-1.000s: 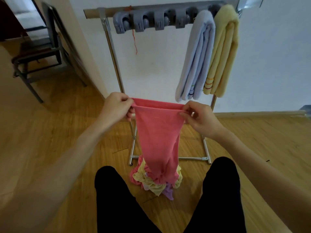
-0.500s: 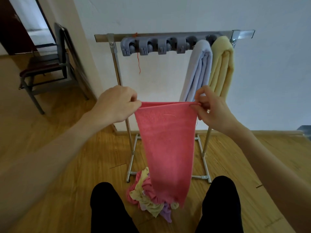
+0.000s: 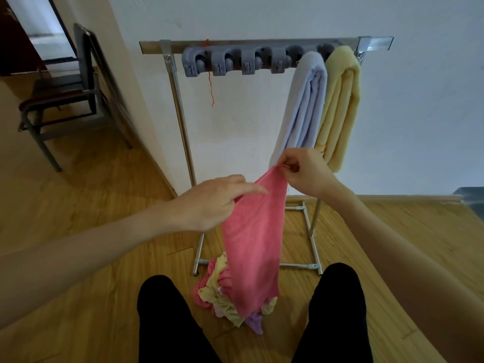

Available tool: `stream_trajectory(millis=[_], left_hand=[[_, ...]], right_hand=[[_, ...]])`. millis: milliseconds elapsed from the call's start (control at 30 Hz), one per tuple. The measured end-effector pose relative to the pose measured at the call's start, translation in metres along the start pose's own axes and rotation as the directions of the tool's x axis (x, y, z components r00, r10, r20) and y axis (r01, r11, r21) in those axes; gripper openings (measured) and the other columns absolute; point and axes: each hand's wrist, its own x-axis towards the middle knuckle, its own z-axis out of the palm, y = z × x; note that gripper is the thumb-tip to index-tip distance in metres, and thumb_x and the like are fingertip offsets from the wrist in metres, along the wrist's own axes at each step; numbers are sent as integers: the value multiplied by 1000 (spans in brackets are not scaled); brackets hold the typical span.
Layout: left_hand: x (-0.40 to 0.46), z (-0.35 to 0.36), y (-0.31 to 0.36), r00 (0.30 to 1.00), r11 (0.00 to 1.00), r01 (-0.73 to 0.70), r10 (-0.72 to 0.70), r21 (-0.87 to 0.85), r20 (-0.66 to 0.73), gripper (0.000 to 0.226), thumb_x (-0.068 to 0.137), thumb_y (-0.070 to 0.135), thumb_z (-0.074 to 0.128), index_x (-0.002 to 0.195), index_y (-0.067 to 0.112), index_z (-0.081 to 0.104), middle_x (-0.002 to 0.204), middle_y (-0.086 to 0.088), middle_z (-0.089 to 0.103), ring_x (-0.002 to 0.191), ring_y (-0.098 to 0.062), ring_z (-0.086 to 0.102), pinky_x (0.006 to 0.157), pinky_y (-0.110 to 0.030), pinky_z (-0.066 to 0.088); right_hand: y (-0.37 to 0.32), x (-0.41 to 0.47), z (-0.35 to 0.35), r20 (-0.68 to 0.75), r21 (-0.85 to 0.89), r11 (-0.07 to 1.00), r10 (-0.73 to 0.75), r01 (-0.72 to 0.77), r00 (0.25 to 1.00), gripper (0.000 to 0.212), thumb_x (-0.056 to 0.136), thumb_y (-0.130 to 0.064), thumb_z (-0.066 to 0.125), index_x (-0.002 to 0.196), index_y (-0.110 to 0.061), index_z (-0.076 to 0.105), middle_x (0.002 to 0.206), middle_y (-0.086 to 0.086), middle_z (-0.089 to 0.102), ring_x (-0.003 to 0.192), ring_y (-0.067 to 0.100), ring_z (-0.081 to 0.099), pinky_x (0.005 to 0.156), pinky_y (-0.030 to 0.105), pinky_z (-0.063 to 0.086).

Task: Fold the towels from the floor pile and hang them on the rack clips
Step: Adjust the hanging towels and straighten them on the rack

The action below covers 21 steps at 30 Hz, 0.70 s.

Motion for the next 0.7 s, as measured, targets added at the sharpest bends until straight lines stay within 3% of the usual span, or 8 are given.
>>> stream_trajectory(millis=[100, 267, 333, 433, 500, 533, 600, 700], left_hand=[[-1, 2, -1, 989, 998, -29, 22, 51, 147, 52, 90, -3, 35, 130, 25, 55, 113, 8, 48, 102, -5, 50, 85, -18, 40], [1, 0, -2, 947, 988, -140, 115, 63, 300, 52, 86, 3, 52, 136, 15, 49, 123, 2, 48, 91, 20, 43, 73, -1, 34], [3, 0, -4, 932, 978, -201, 171, 62, 320, 55, 85, -6, 53, 137, 11, 49, 125, -2, 50, 95, 6, 48, 75, -5, 38], [10, 1, -5, 913, 902, -385, 341, 196, 224, 39, 84, -9, 60, 120, 4, 64, 110, -10, 64, 97, -19, 59, 79, -12, 44], [10, 2, -5, 857, 784, -507, 502, 359, 114, 23, 78, -5, 69, 98, 6, 72, 88, -7, 67, 80, -22, 63, 69, -28, 50], [9, 3, -4, 833, 737, -524, 548, 425, 77, 17, 77, -1, 73, 91, 9, 73, 83, -4, 64, 75, -19, 60, 67, -29, 48], [9, 4, 0, 799, 678, -532, 601, 508, 35, 9, 78, 7, 73, 84, 14, 72, 88, -4, 61, 81, -18, 57, 71, -30, 45], [13, 5, 4, 755, 630, -591, 651, 504, 73, 11, 85, 9, 60, 86, 13, 71, 106, -5, 67, 101, -19, 62, 89, -34, 48]], right_hand=[[-2, 0, 6, 32, -10, 1000, -24, 25, 999, 15, 80, 4, 58, 84, -5, 69, 75, 3, 70, 66, 11, 64, 64, 22, 54], [-7, -2, 7, 65, 28, 998, -61, 59, 996, 16, 82, 5, 59, 87, -5, 70, 75, -4, 65, 65, -5, 58, 62, 3, 45], [-9, -2, 8, 84, 27, 997, -73, 71, 994, 15, 83, 4, 60, 88, -5, 69, 76, -5, 65, 67, -6, 58, 63, 3, 45], [-11, -2, 9, 81, 42, 995, -95, 91, 992, 15, 83, 4, 59, 89, -5, 69, 80, -1, 68, 70, 4, 63, 66, 8, 50], [-9, -2, 8, 68, 66, 994, -89, 85, 994, 17, 82, 5, 59, 89, -6, 69, 80, -3, 68, 74, 8, 65, 69, 15, 53], [-7, -3, 7, 58, 72, 994, -86, 81, 995, 18, 82, 6, 59, 88, -7, 69, 80, -4, 67, 75, 8, 66, 70, 16, 54], [-2, -4, 6, 49, 70, 994, -83, 79, 995, 19, 81, 5, 60, 88, -10, 71, 79, -6, 68, 74, 6, 65, 68, 16, 52], [1, -7, 5, 62, 90, 995, -56, 50, 997, 17, 81, 4, 62, 88, -9, 72, 74, -9, 66, 67, 0, 61, 64, 10, 46]])
